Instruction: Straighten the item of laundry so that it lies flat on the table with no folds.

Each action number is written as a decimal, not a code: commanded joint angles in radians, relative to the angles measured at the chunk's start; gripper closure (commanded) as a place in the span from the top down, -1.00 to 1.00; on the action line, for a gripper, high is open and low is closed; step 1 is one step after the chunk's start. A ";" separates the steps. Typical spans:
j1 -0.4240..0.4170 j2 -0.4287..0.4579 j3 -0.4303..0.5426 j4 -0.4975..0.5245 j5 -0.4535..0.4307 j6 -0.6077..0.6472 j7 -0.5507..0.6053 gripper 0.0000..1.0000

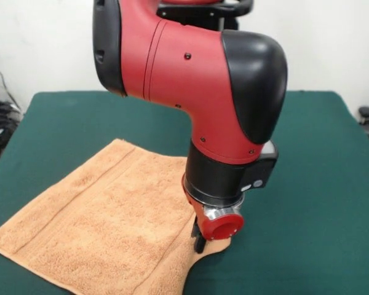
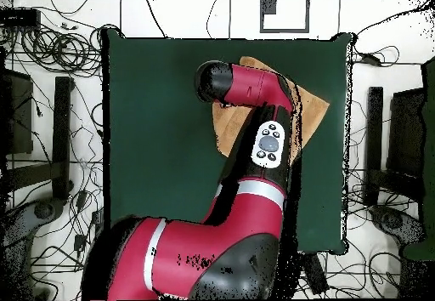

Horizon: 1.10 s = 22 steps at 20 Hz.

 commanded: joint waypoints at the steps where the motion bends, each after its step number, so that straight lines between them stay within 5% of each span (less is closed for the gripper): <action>1: 0.035 0.045 0.065 0.116 0.024 -0.037 0.152 -1.00; 9: 0.001 0.073 0.074 0.136 -0.014 -0.126 0.075 -1.00; 22: -0.264 0.033 0.212 0.205 -0.219 -0.225 -0.374 -1.00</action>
